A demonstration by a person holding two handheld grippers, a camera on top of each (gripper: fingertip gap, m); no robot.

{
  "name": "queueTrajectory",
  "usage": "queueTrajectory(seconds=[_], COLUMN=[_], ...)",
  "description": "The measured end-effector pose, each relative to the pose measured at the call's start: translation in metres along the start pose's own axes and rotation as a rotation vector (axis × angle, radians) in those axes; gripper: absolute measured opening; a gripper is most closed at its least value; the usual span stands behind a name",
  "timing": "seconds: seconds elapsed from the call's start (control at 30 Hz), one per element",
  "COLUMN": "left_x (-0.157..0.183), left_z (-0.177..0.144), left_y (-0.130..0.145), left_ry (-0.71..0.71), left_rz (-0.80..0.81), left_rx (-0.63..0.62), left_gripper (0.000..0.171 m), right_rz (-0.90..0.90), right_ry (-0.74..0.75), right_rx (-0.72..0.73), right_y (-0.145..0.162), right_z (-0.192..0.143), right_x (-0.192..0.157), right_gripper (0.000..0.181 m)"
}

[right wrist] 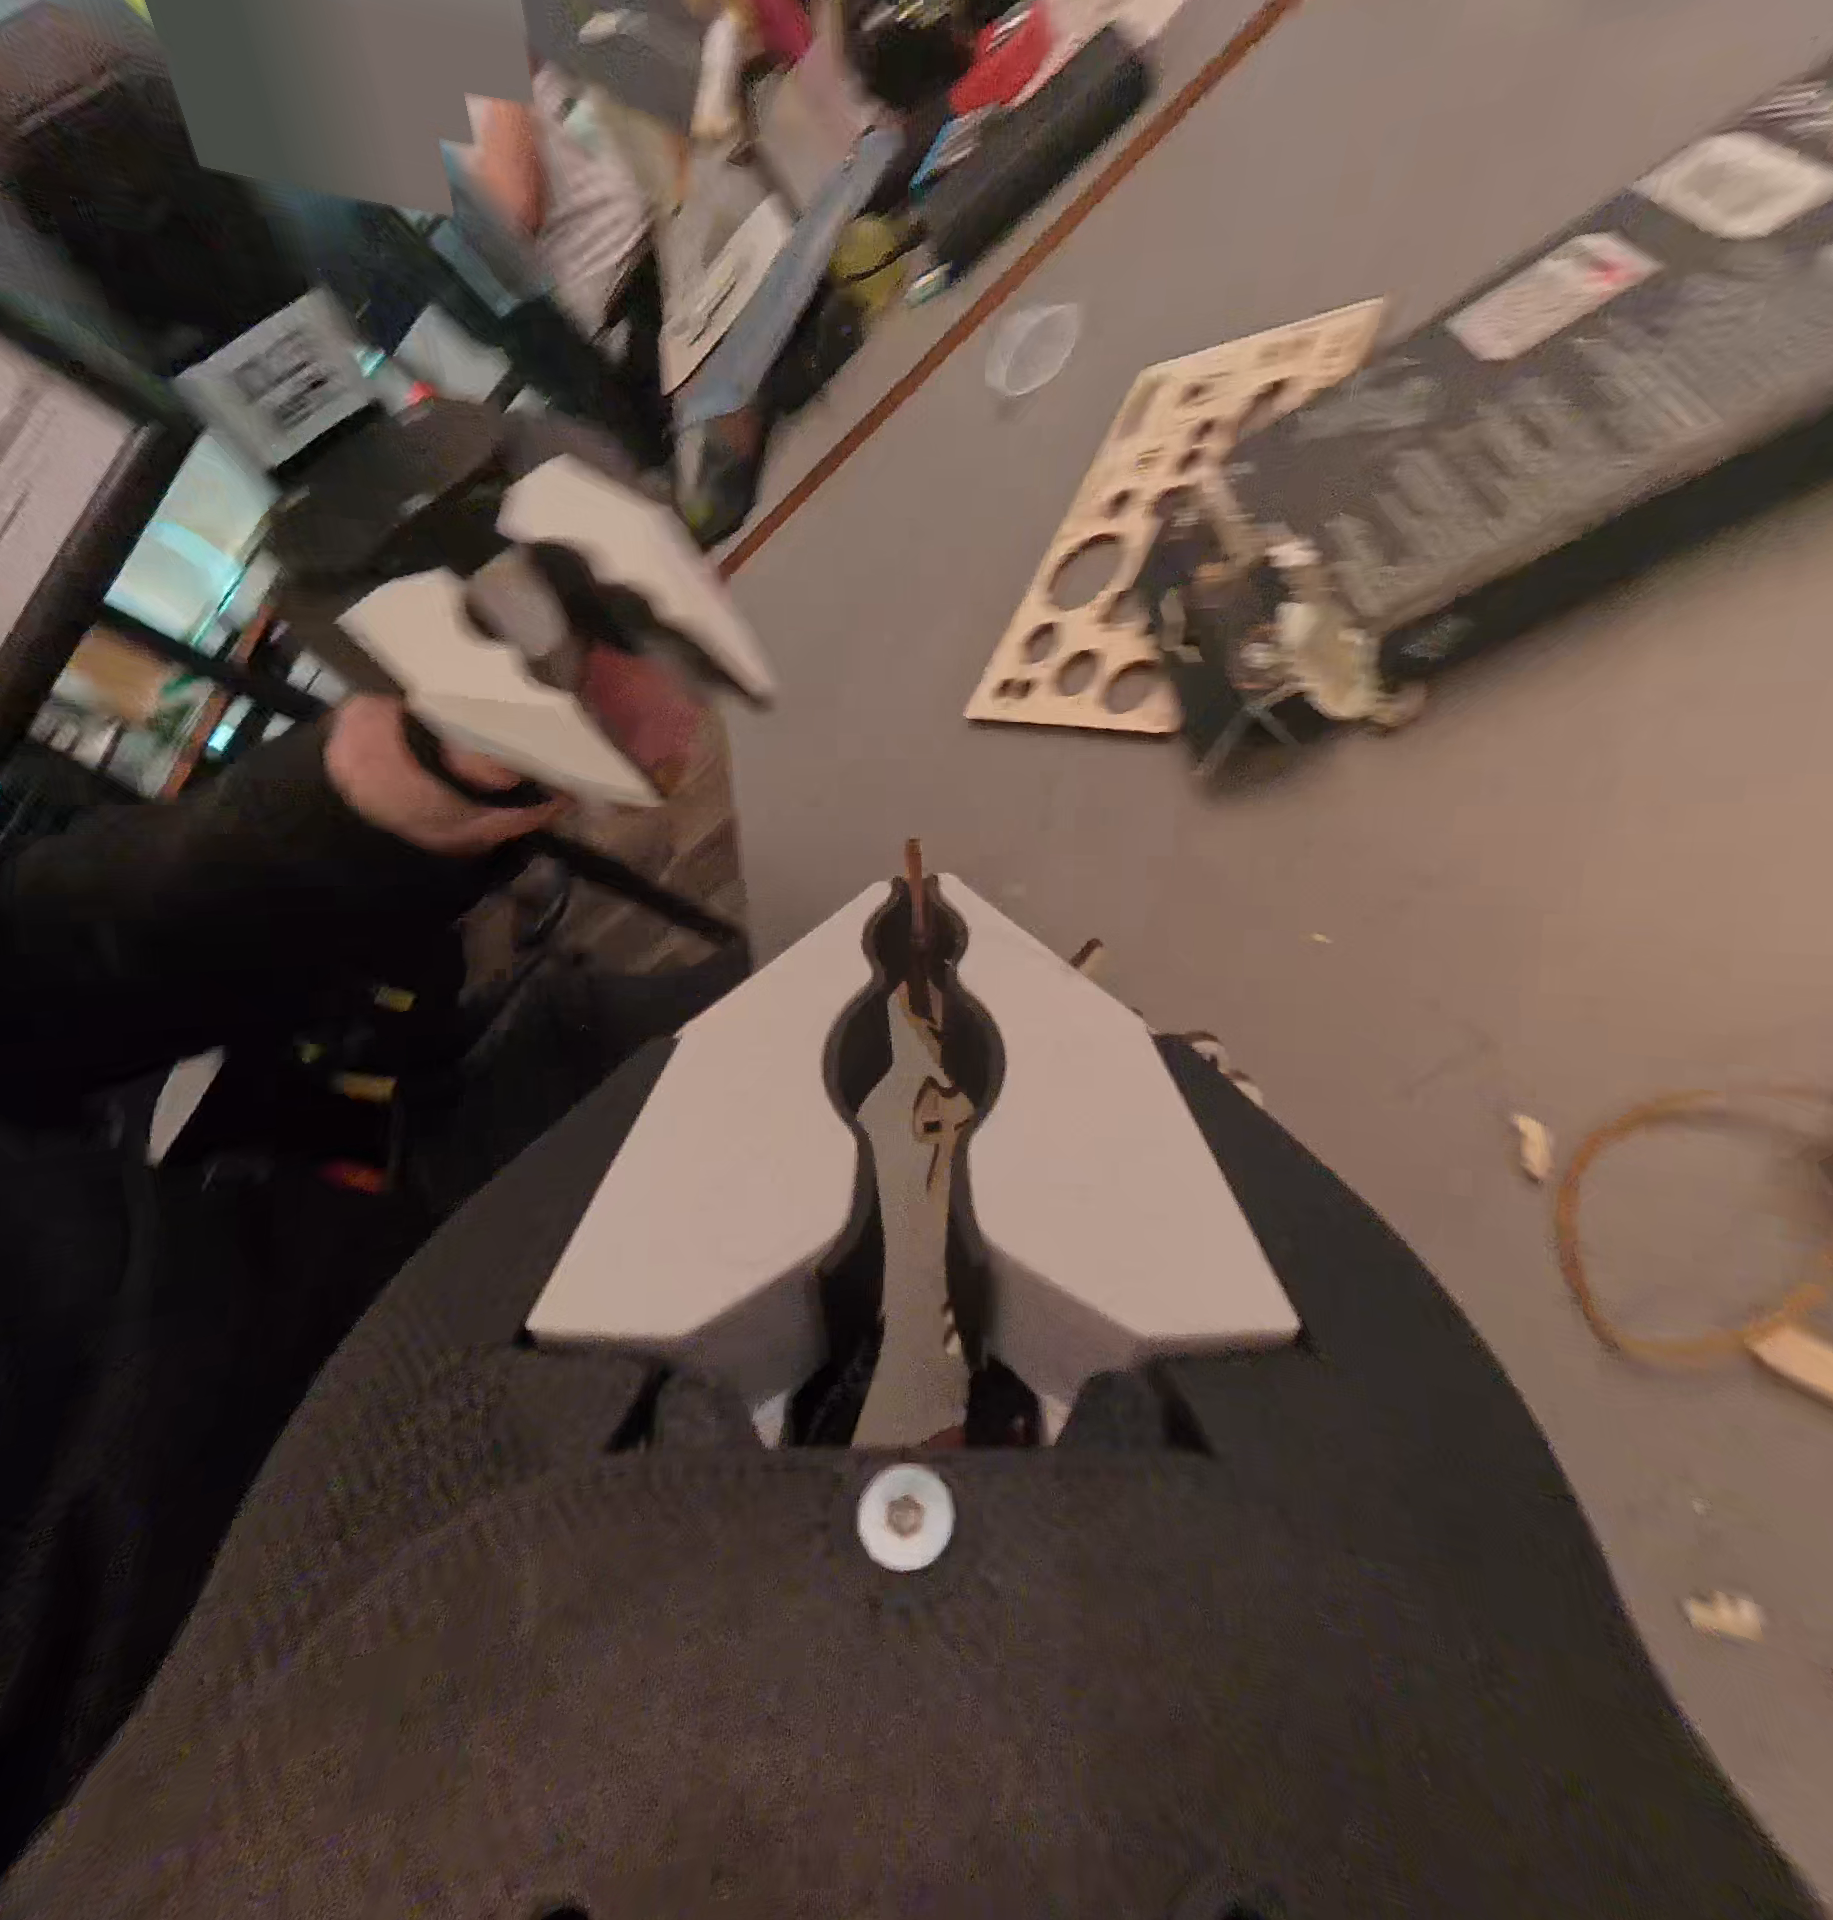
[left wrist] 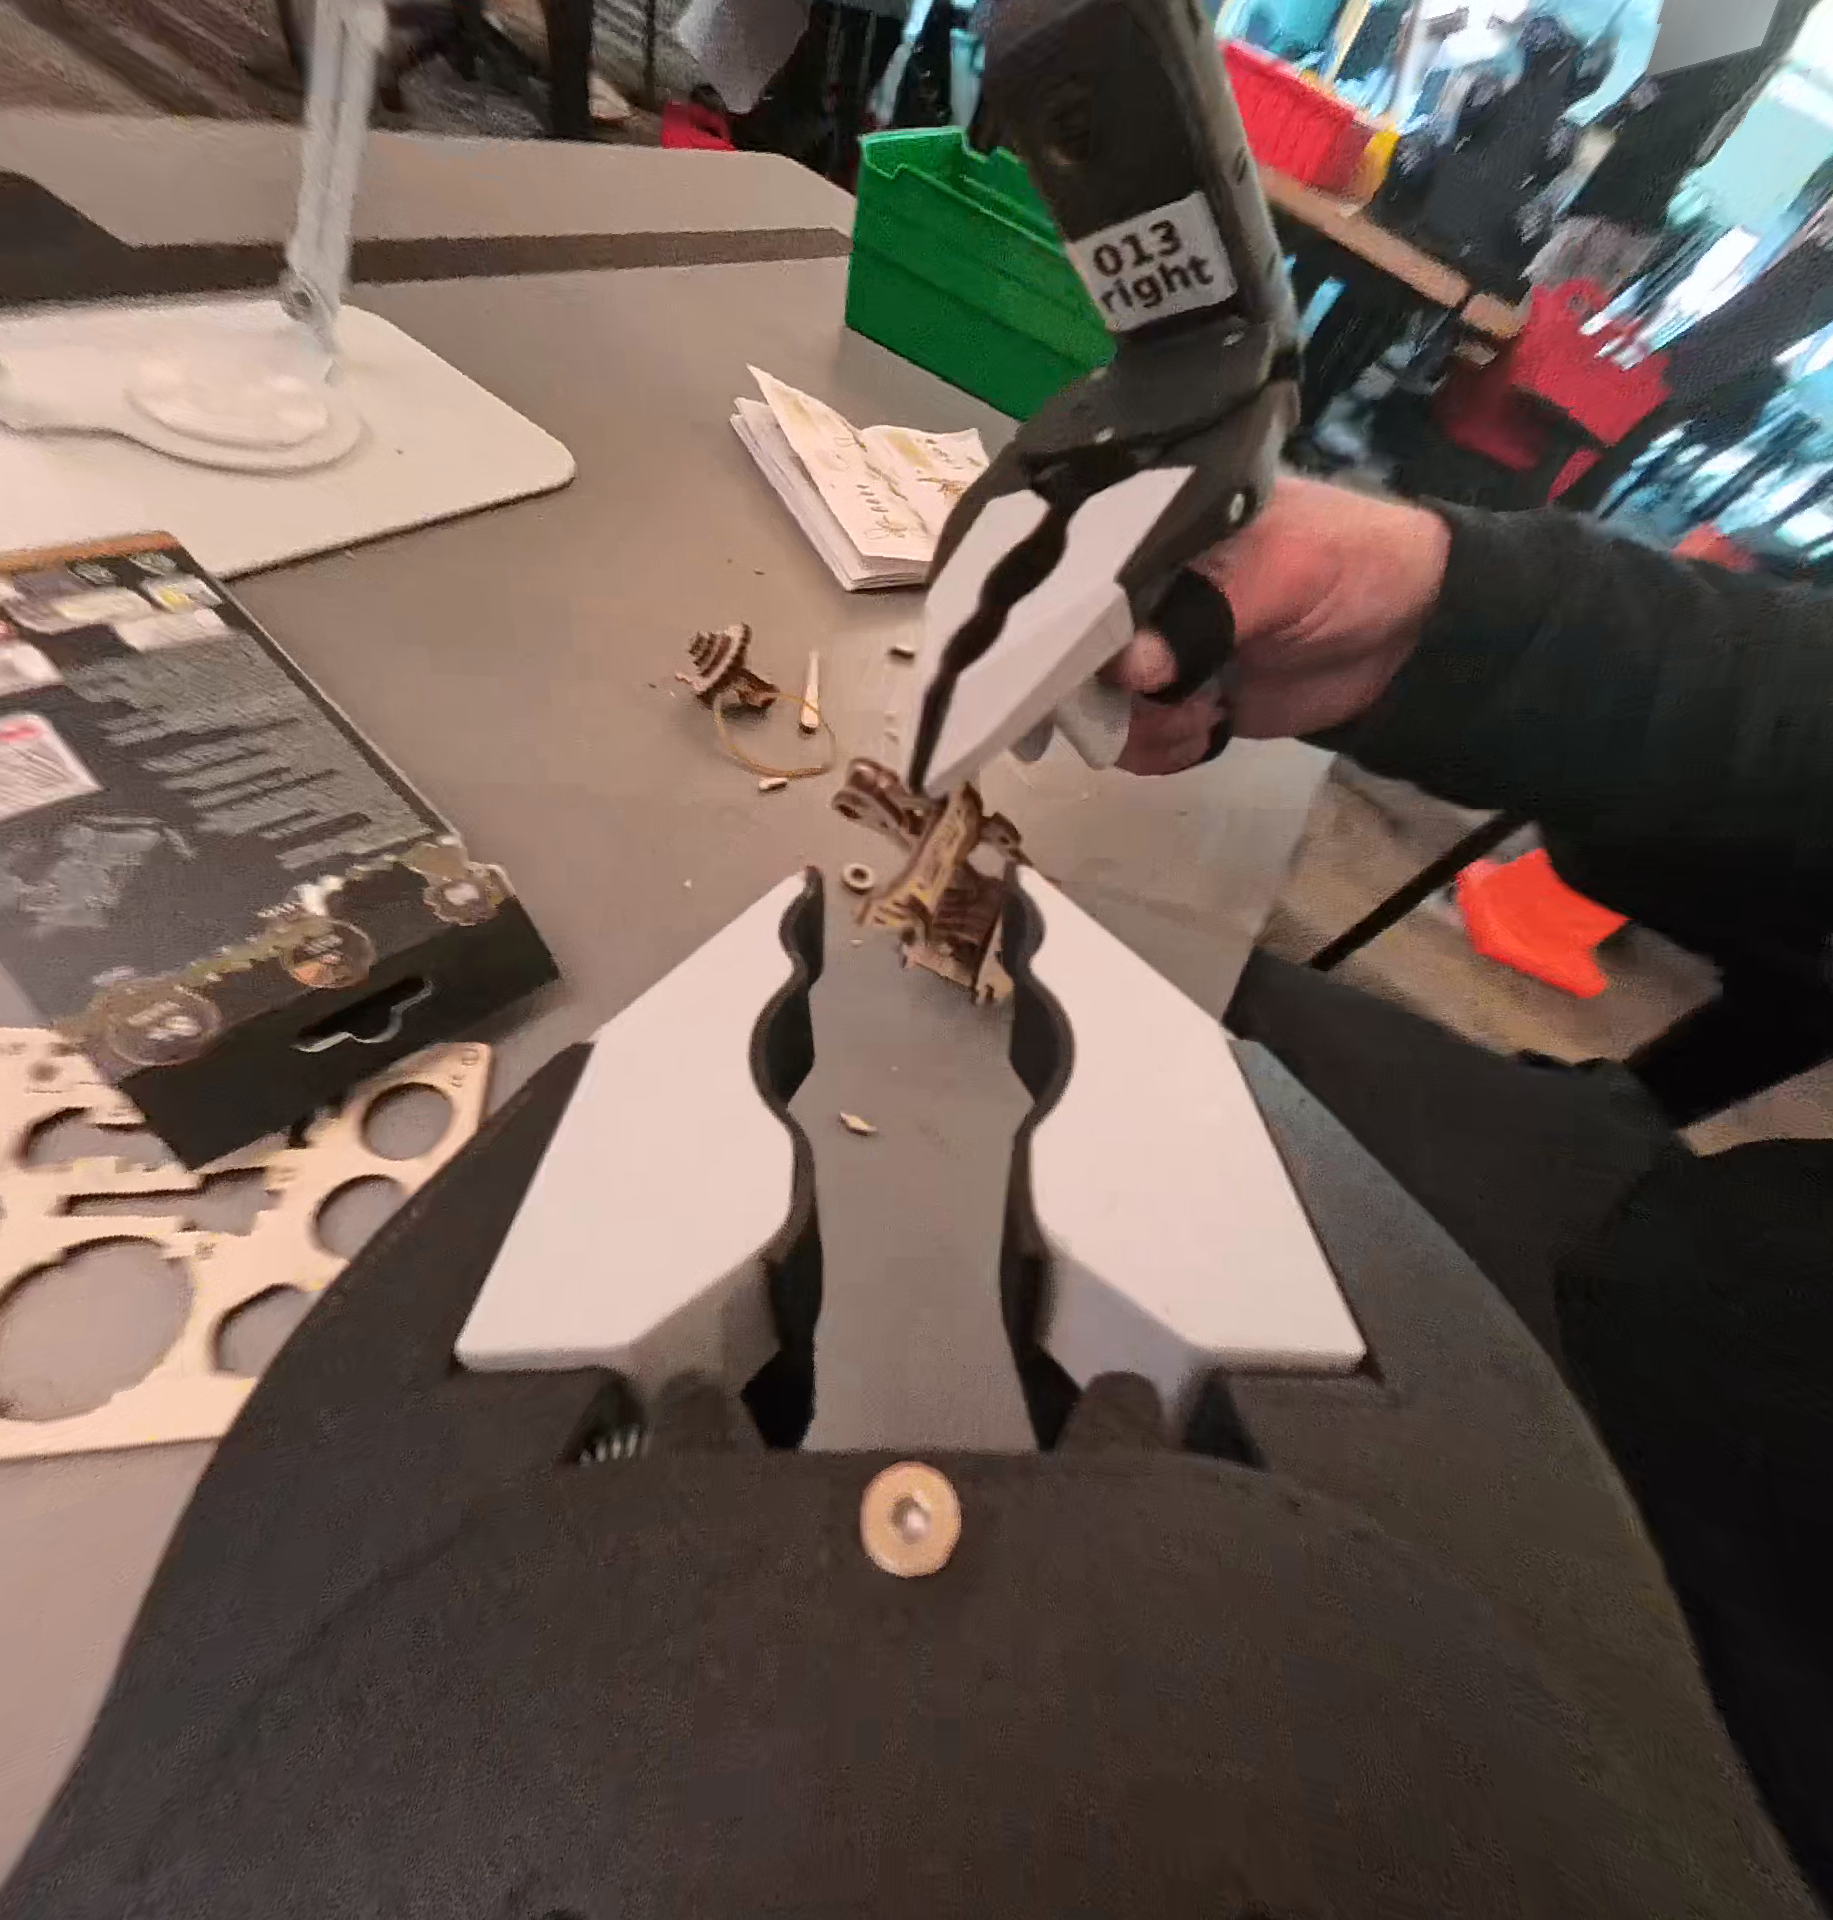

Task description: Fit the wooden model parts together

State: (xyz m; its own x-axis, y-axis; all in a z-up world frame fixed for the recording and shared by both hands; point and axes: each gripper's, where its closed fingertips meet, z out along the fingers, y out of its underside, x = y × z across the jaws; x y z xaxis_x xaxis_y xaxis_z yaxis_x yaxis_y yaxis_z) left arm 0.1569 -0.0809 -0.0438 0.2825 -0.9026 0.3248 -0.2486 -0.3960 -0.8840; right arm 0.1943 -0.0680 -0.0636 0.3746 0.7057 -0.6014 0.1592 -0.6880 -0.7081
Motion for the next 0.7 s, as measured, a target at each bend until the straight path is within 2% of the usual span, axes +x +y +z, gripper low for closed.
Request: queueTrajectory(seconds=[0.1, 0.17, 0.27, 0.33, 0.43, 0.5, 0.53, 0.7], left_x=[0.010, 0.010, 0.022, 0.015, -0.001, -0.017, -0.020, -0.032], left_z=[0.006, 0.009, 0.008, 0.007, 0.005, 0.002, 0.000, 0.000], left_y=[0.005, 0.012, 0.023, 0.028, 0.028, 0.030, 0.029, 0.040], left_ry=[0.172, 0.225, 0.345, 0.322, 0.282, 0.205, 0.192, 0.071], left_rz=[-0.134, -0.187, -0.249, -0.266, -0.343, -0.407, -0.449, -0.589], left_rx=[0.031, 0.016, -0.028, -0.026, 0.006, 0.045, 0.073, 0.100], left_gripper=[0.035, 0.037, 0.027, 0.003, 0.002, 0.001, 0.001, 0.001], right_rz=[-0.046, -0.057, -0.067, -0.056, -0.052, -0.047, -0.063, -0.247], right_ry=[-0.125, -0.191, -0.269, -0.329, -0.323, -0.236, -0.203, -0.014], right_rx=[-0.054, -0.066, -0.102, -0.125, -0.127, -0.120, -0.105, -0.207], right_y=[0.001, -0.003, -0.006, -0.007, -0.013, -0.019, -0.022, 0.007], right_z=[0.012, 0.019, 0.029, 0.036, 0.048, 0.052, 0.049, 0.027], right_x=[-0.021, -0.029, -0.034, -0.035, -0.025, -0.006, 0.000, 0.011], right_gripper=[0.000, 0.000, 0.000, 0.000, 0.000, 0.026, 0.029, 0.026])
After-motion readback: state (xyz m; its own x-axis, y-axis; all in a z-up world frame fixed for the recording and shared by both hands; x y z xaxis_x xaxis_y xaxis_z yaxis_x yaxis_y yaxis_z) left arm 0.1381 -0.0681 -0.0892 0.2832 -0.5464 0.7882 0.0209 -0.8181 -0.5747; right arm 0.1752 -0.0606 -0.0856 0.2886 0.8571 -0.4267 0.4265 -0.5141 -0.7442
